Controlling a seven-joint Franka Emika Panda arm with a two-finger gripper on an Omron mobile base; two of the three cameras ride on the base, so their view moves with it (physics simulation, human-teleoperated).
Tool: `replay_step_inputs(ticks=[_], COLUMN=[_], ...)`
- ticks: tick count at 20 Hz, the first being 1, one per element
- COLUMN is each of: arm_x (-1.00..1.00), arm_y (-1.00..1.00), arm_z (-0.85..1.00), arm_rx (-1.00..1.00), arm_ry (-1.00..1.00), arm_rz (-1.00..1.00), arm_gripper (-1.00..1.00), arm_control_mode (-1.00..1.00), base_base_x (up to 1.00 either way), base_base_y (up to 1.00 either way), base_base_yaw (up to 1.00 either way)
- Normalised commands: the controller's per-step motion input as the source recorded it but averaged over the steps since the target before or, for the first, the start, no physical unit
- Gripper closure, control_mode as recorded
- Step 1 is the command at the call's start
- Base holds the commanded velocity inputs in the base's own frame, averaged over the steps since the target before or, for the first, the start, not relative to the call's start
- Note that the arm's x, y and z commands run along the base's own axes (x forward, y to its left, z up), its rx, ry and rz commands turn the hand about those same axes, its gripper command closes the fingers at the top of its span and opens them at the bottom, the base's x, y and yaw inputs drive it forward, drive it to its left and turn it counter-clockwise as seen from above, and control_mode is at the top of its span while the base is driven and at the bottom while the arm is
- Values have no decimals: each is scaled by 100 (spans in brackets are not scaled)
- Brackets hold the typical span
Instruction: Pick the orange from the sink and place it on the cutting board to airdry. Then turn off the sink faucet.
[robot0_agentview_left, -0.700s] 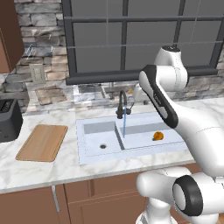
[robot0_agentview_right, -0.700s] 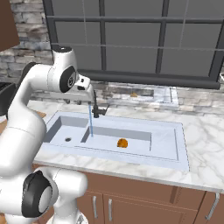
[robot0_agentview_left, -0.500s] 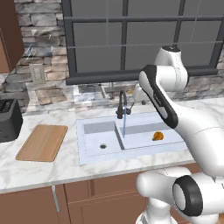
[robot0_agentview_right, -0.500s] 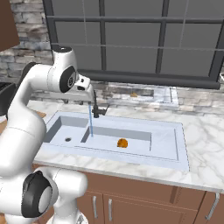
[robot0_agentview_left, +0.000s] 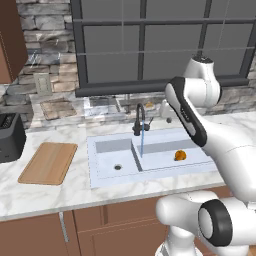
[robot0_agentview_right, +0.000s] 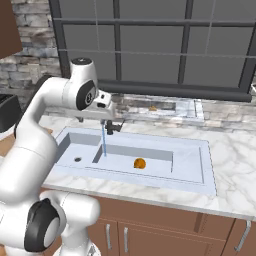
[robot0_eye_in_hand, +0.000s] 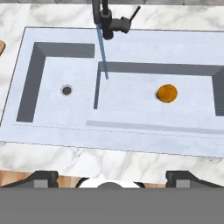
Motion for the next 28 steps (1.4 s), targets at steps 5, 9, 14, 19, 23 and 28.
replay_step_inputs(ticks=[5, 9, 14, 19, 23, 28], arm_x=[0, 0, 0, 1, 8, 20], arm_y=[-43, -37, -35, -32, -14, -2], arm_z=[0, -2, -15, -27, -36, -46], arm_rx=[0, 0, -1, -6, -13, -12], arm_ry=[0, 0, 0, 0, 0, 0], arm_rz=[0, 0, 0, 0, 1, 2], arm_gripper=[-100, -100, -100, -100, -100, -100], arm_control_mode=[-100, -100, -100, -100, -100, -100], base_base_x=[0, 0, 0, 0, 0, 0], base_base_y=[0, 0, 0, 0, 0, 0], base_base_yaw=[0, 0, 0, 0, 0, 0])
